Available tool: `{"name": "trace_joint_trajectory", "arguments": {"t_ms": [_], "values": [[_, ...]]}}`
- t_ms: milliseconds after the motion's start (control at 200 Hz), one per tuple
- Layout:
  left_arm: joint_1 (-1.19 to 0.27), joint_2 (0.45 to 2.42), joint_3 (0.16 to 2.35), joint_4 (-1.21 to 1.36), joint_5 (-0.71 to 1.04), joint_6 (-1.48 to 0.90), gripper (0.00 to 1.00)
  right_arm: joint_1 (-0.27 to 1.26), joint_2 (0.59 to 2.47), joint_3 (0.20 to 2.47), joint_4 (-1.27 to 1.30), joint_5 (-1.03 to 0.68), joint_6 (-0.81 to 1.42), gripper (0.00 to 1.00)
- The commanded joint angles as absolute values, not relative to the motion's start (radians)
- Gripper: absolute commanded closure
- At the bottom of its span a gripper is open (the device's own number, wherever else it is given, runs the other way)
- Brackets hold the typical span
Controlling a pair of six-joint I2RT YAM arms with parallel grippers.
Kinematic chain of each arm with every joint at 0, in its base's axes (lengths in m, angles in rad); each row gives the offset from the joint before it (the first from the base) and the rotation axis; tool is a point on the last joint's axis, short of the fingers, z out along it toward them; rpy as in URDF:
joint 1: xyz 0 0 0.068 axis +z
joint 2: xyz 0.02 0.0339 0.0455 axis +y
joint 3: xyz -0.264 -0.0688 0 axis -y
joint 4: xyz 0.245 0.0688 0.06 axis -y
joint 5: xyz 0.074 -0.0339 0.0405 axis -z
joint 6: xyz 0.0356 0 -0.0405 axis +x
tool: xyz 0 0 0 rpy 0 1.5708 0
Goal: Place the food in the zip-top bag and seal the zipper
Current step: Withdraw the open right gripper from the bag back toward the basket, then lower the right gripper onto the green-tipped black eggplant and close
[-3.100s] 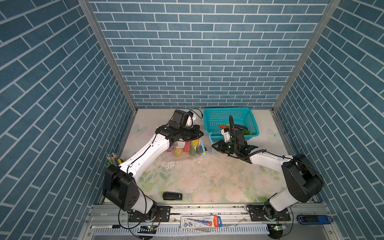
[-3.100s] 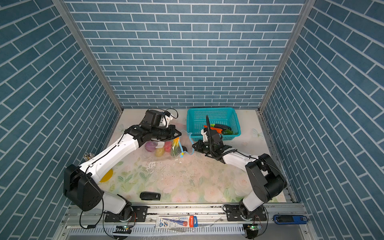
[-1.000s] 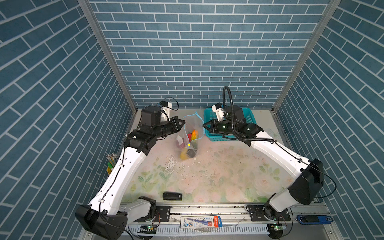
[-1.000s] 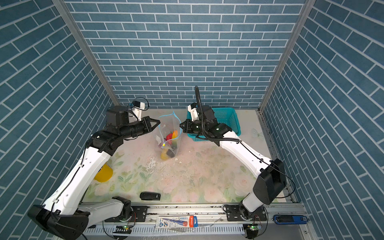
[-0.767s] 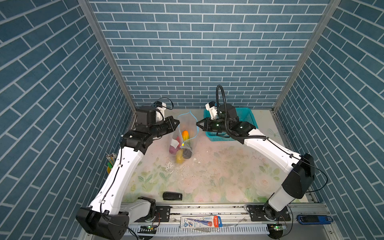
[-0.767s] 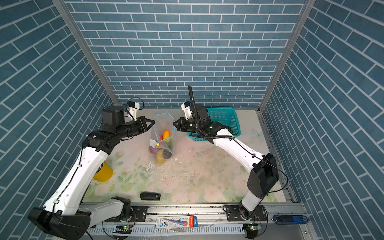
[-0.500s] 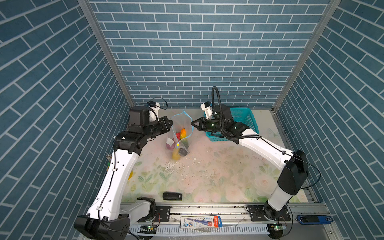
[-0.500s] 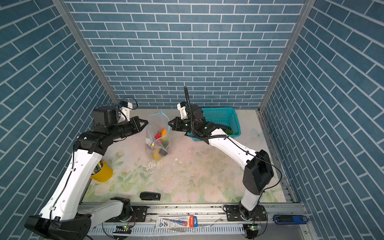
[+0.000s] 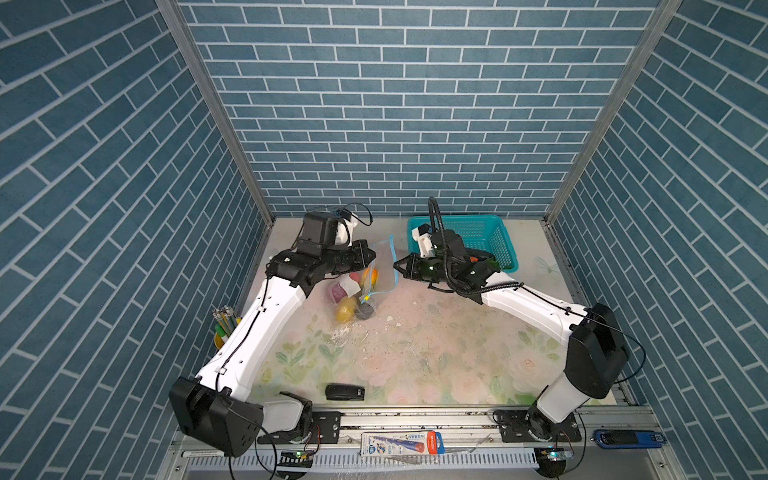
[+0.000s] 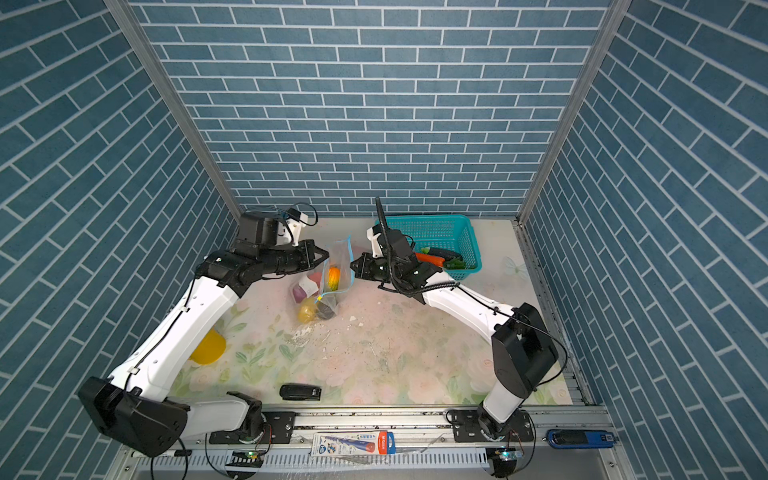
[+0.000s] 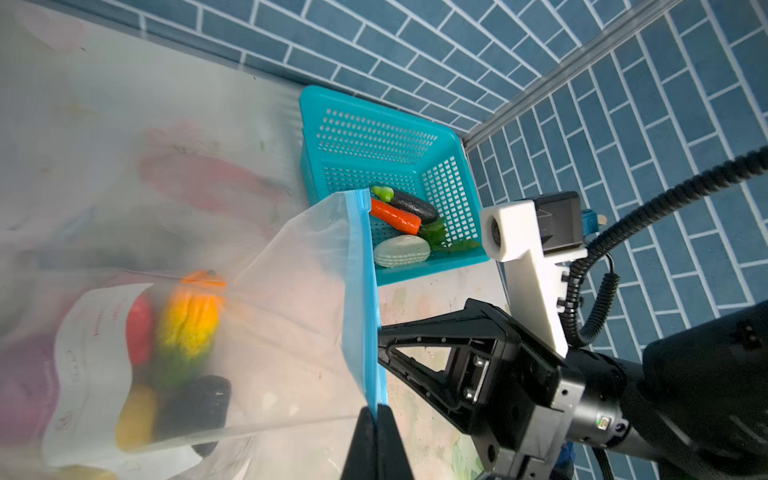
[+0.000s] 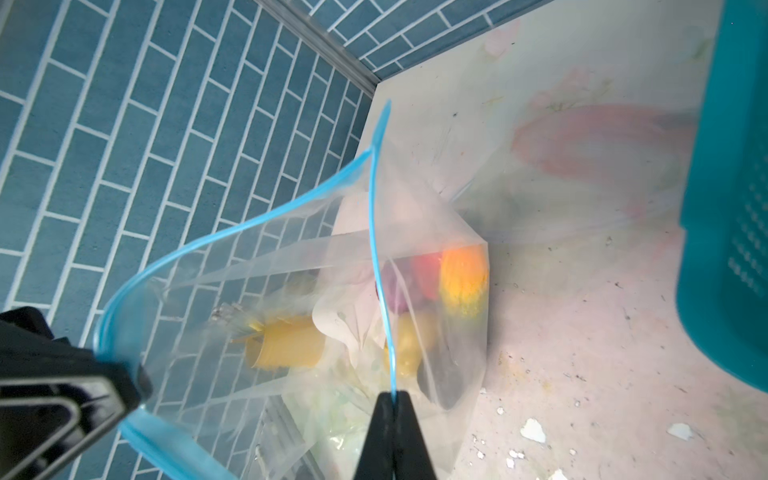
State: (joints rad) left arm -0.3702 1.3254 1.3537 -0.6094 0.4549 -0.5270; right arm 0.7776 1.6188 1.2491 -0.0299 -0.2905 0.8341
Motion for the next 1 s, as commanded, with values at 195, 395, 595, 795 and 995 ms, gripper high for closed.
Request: {"name": "trace_joint_trajectory", "arguments": {"t_ms": [195,395,595,795,995], "values": [[-0.451,1.404,1.289,-0.501,0.497,-0.584,1.00,0.729,1.498,1.074,-0.001,-0.189,0.851,0.98],[-0.480,1.431,1.217,-0.437,0.517,-0.626,1.00,0.694,1.438,1.017,-0.052,-0.149,0.819,0.92],[-0.494,1.452,1.210,-0.427,0.524,-0.630,1.00,0.656,1.392,1.075,-0.199,-0.130,0.695,0.69],[-0.494,1.463,1.215,-0.420,0.533,-0.628,1.00,0.578,1.418,1.213,-0.422,-0.104,0.447,0.53],[-0.494,1.463,1.220,-0.417,0.535,-0.627,1.00,0.467,1.555,1.389,-0.586,-0.043,0.243,0.47]]}}
